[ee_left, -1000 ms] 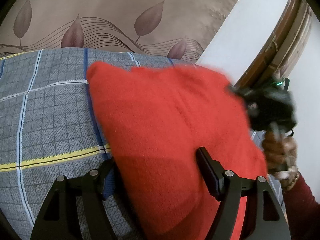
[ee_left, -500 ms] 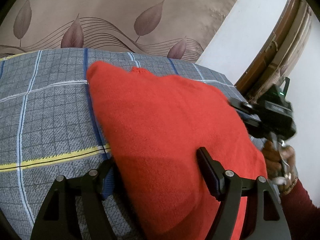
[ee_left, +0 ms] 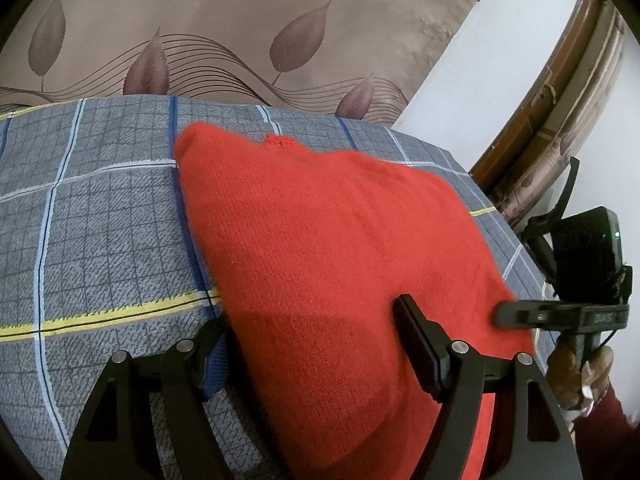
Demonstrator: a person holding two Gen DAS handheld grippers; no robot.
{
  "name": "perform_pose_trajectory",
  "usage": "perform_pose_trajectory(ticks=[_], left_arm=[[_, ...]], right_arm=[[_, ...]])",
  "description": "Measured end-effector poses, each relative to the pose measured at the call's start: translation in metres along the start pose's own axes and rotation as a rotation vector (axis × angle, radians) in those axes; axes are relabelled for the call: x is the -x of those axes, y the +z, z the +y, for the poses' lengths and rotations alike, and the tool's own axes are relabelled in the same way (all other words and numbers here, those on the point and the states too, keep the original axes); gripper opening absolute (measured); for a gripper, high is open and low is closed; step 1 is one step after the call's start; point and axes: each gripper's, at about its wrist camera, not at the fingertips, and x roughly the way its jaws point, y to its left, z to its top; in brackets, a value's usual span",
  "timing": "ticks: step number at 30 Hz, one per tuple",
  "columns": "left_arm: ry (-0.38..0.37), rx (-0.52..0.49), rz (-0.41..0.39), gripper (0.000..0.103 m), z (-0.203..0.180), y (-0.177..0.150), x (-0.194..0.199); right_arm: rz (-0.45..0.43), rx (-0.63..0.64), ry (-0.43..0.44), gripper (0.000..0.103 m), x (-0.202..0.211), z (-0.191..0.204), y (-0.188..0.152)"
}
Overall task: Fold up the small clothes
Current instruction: 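Regrasp the sweater side with the right gripper and smooth it inward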
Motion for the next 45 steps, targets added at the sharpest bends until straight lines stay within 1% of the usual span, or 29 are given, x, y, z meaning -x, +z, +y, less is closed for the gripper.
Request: perform_pose_trajectory(ticks=[2, 4, 5, 7, 9, 11, 13, 14, 15, 16, 18, 21, 23, 24, 25, 26, 27, 31, 32, 33, 34, 35, 36, 38, 39, 41, 42, 43, 45], left_arm=[[-0.002, 0.002, -0.002, 0.075, 0.0, -0.001, 0.001], [-0.01, 0.004, -0.006, 0.081, 0.0, -0.002, 0.002], [-0.011, 0.003, -0.008, 0.082, -0.001, -0.003, 0.003], [0.002, -0.008, -0.005, 0.085, -0.003, -0.003, 0.002], [0.014, -0.019, 0.0, 0.085, -0.006, -0.003, 0.002], [0.016, -0.02, 0.0, 0.086, -0.006, -0.003, 0.001], [0.015, -0.018, 0.0, 0.086, -0.006, -0.002, 0.001], [0.015, -0.017, 0.001, 0.086, -0.006, -0.002, 0.001], [0.016, -0.017, 0.001, 0.086, -0.006, -0.002, 0.001], [0.015, -0.017, 0.001, 0.086, -0.006, -0.002, 0.001], [0.014, -0.017, 0.001, 0.086, -0.006, -0.002, 0.001], [0.016, -0.019, 0.001, 0.086, -0.006, -0.001, 0.0], [0.016, -0.018, 0.001, 0.086, -0.006, -0.001, 0.0], [0.015, -0.018, 0.001, 0.086, -0.006, -0.001, -0.001], [0.015, -0.018, 0.001, 0.086, -0.006, -0.001, -0.001], [0.015, -0.018, 0.001, 0.086, -0.005, -0.001, -0.001], [0.015, -0.017, 0.001, 0.086, -0.005, -0.001, -0.001], [0.014, -0.012, -0.003, 0.086, -0.005, -0.001, 0.0], [0.015, -0.012, -0.004, 0.086, -0.005, -0.001, 0.0], [0.016, -0.013, -0.003, 0.086, -0.005, -0.001, 0.0], [0.018, -0.015, -0.002, 0.087, -0.005, -0.001, 0.0], [0.019, -0.016, -0.001, 0.087, -0.005, -0.001, 0.0], [0.02, -0.018, 0.0, 0.087, -0.005, -0.002, 0.0], [0.021, -0.017, -0.002, 0.087, -0.004, -0.002, 0.001], [0.021, -0.016, -0.002, 0.087, -0.004, -0.002, 0.001], [0.021, -0.016, -0.001, 0.087, -0.004, -0.003, 0.002], [0.02, -0.016, -0.002, 0.087, -0.004, -0.002, 0.002], [0.019, -0.015, -0.002, 0.087, -0.004, -0.002, 0.002], [0.018, -0.015, -0.002, 0.087, -0.003, -0.002, 0.001]], right_arm=[[-0.052, 0.042, -0.053, 0.008, 0.01, 0.005, -0.002], [-0.101, 0.059, -0.08, 0.007, 0.025, 0.007, 0.0], [-0.099, 0.064, -0.09, 0.007, 0.028, 0.005, 0.0], [-0.067, 0.058, -0.132, 0.007, 0.022, -0.004, -0.002], [-0.019, 0.022, -0.115, 0.007, 0.01, -0.016, -0.006], [-0.04, -0.048, -0.033, 0.008, 0.013, -0.028, -0.008], [-0.065, -0.098, 0.026, 0.015, 0.022, -0.033, -0.01], [-0.07, -0.111, 0.021, 0.017, 0.025, -0.033, -0.011], [-0.075, -0.115, 0.016, 0.022, 0.03, -0.032, -0.014], [-0.081, -0.11, 0.021, 0.024, 0.036, -0.028, -0.018], [-0.074, -0.09, 0.022, 0.025, 0.045, -0.018, -0.028], [-0.042, -0.044, 0.01, 0.033, 0.052, 0.005, -0.049], [-0.013, -0.03, -0.002, 0.033, 0.047, 0.014, -0.059], [0.008, -0.021, -0.021, 0.03, 0.042, 0.017, -0.065], [0.03, -0.007, -0.049, 0.011, 0.036, 0.019, -0.069], [0.043, 0.008, -0.076, 0.004, 0.03, 0.02, -0.072], [0.036, 0.022, -0.102, 0.005, 0.029, 0.021, -0.074], [-0.089, 0.024, -0.124, 0.004, 0.058, 0.021, -0.07], [-0.091, 0.026, -0.134, 0.004, 0.062, 0.019, -0.07], [-0.072, 0.016, -0.153, 0.004, 0.059, 0.015, -0.072], [-0.026, -0.001, -0.164, 0.004, 0.05, 0.007, -0.074], [0.015, -0.008, -0.161, 0.004, 0.04, 0.003, -0.079], [0.02, -0.014, -0.145, 0.004, 0.037, 0.001, -0.081], [0.015, -0.038, -0.099, 0.007, 0.038, 0.0, -0.08], [0.016, -0.052, -0.076, 0.011, 0.04, -0.001, -0.08], [0.01, -0.082, -0.068, 0.014, 0.042, -0.003, -0.077], [0.008, -0.09, -0.067, 0.018, 0.044, -0.003, -0.076], [-0.012, -0.086, -0.081, 0.022, 0.049, 0.0, -0.072], [-0.06, -0.053, -0.106, 0.024, 0.06, 0.009, -0.062]])
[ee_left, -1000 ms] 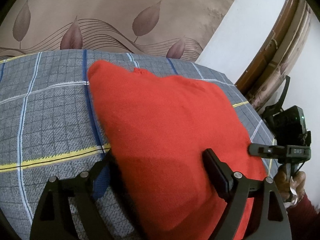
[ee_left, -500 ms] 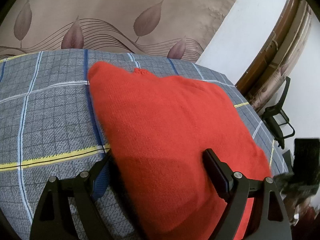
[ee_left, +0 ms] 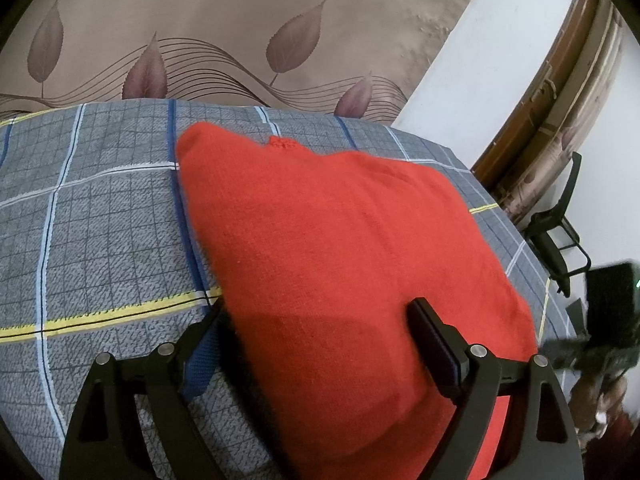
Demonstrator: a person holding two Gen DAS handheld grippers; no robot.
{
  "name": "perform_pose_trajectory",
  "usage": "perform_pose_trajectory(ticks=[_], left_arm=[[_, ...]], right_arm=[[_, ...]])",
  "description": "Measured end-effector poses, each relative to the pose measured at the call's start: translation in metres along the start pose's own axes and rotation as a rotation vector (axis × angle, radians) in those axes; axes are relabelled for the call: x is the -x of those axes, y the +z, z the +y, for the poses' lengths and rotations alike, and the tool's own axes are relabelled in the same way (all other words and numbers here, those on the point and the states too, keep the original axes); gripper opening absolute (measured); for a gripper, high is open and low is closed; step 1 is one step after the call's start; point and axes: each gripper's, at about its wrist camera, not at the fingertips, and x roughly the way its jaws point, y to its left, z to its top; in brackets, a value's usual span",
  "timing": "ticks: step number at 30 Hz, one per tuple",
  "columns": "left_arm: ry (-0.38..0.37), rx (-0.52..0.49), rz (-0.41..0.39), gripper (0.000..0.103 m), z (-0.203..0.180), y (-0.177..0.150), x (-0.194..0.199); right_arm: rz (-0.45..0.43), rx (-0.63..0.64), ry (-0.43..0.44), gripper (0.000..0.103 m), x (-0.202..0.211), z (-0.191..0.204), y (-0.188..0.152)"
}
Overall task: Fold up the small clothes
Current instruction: 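Regrasp the sweater side with the right gripper and smooth it inward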
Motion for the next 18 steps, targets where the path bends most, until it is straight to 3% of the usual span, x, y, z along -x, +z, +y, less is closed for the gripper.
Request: perform_pose_trajectory(ticks=[6, 9, 12, 16, 18], left_arm=[[0.002, -0.002, 0.001, 0.087, 0.0, 0.0, 0.0], [0.002, -0.002, 0.001, 0.087, 0.0, 0.0, 0.0], [0.001, -0.003, 0.001, 0.088, 0.0, 0.0, 0.0], [0.006, -0.006, 0.0, 0.088, 0.0, 0.0, 0.0], [0.007, -0.007, 0.001, 0.088, 0.0, -0.001, 0.0]], right_arm=[[-0.111, 0.153, -0.016, 0.025, -0.003, 0.039, 0.048], [-0.073, 0.208, -0.101, 0.025, -0.034, 0.044, 0.057], [0.015, 0.194, -0.223, 0.018, -0.068, 0.018, 0.051], [-0.021, 0.123, -0.145, 0.017, -0.058, 0.004, 0.05], [-0.04, 0.131, -0.138, 0.024, -0.051, 0.008, 0.051]])
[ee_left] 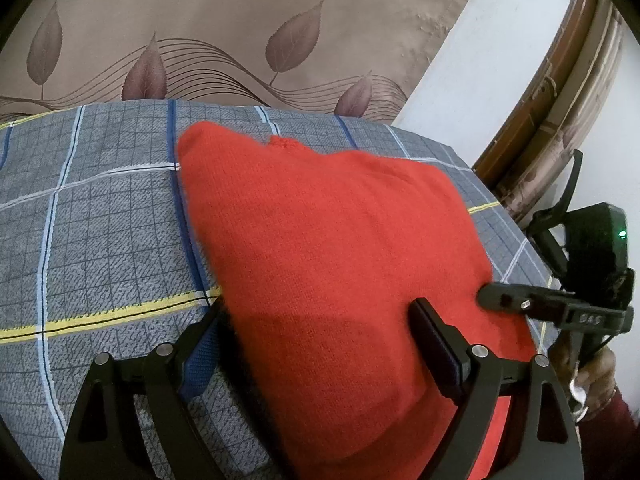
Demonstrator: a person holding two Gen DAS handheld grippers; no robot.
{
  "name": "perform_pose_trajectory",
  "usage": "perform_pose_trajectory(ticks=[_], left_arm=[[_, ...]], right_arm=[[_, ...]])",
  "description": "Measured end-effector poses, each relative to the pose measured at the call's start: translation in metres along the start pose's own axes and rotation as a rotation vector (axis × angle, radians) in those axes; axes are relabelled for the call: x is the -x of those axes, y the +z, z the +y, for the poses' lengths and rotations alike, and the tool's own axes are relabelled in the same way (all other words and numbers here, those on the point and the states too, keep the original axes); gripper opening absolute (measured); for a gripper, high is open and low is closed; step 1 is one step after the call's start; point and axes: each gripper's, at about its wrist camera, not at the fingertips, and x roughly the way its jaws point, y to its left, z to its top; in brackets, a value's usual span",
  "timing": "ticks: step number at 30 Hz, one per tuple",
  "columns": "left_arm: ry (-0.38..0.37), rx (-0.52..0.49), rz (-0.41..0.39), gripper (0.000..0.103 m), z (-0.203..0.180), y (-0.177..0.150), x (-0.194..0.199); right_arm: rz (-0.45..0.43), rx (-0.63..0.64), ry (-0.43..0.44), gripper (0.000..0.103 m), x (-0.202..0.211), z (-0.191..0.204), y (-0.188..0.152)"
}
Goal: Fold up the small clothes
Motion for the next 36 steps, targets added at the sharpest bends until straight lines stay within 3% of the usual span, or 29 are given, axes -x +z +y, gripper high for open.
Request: perform_pose_trajectory(ticks=[2, 6, 12, 25, 36], left_arm=[[0.009, -0.001, -0.002, 0.089, 0.0, -0.001, 0.0], [0.038, -0.009, -0.003, 0.092, -0.004, -0.001, 0.0], [0.088, -0.019, -0.006, 0.098, -0.007, -0.001, 0.0], [0.098, -0.022, 0.002, 0.1, -0.009, -0.001, -0.002], [0.091, -0.021, 0.006, 0.101, -0.008, 0.0, -0.004]], right_arm=[[-0.018, 0.011, -0.016, 0.027, 0.011, 0.003, 0.003], [-0.026, -0.003, -0.045, 0.06, 0.019, -0.005, 0.01], [0.105, -0.008, 0.017, 0.063, -0.011, -0.015, 0.01], [0.118, -0.006, 0.182, 0.064, -0.04, -0.022, 0.033], [0.155, 0.028, 0.244, 0.067, -0.045, -0.02, 0.035]])
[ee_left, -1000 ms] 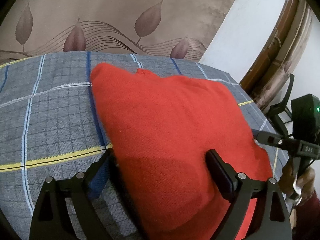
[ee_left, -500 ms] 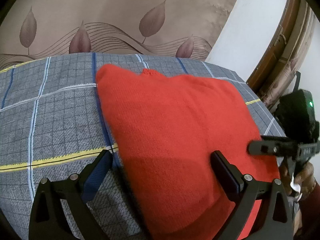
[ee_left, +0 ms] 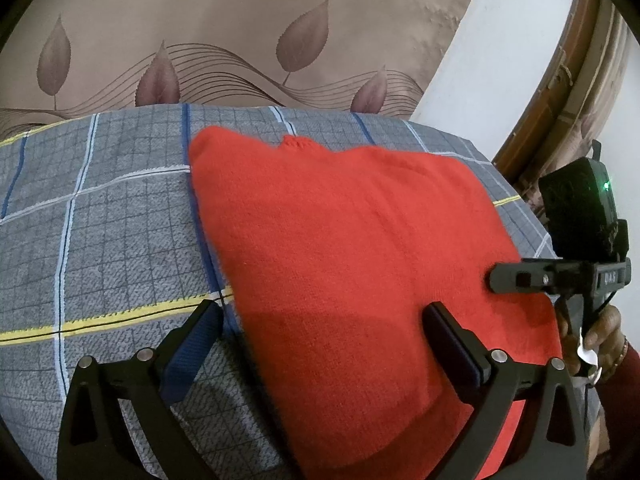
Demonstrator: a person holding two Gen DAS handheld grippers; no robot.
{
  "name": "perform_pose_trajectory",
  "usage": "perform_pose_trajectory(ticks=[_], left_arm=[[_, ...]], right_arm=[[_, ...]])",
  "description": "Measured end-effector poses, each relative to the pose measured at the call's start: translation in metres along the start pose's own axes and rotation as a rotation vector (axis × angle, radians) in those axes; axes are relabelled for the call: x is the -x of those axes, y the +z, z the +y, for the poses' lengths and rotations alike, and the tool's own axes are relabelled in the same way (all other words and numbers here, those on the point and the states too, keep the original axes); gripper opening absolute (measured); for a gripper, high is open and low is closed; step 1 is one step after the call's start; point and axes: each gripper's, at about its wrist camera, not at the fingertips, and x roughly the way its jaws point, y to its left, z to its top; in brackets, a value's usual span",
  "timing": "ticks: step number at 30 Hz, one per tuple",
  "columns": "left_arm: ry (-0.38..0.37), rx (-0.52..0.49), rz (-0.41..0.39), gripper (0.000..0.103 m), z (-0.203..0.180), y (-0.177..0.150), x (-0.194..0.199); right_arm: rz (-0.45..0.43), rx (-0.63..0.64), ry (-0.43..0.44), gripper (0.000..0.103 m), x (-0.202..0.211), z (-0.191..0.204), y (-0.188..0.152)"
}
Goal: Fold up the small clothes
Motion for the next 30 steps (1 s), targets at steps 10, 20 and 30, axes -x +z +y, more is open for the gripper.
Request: perform_pose_trajectory(ticks=[10, 20, 30], left_arm=[[-0.081, -0.016, 0.015, 0.1, -0.001, 0.002, -0.002], [-0.189, 0.0, 0.03, 0.09, 0.001, 0.008, -0.007], [-0.153, -0.026, 0.026, 0.078, -0.003, 0.007, -0.007]], right_arm=[[0.04, 0.02, 0.091, 0.067, -0.003, 0.002, -0.002], [0.037, 0.009, 0.119, 0.064, -0.01, 0.001, 0.003], [0.023, 0.002, 0.032, 0.051, -0.013, 0.004, 0.001]])
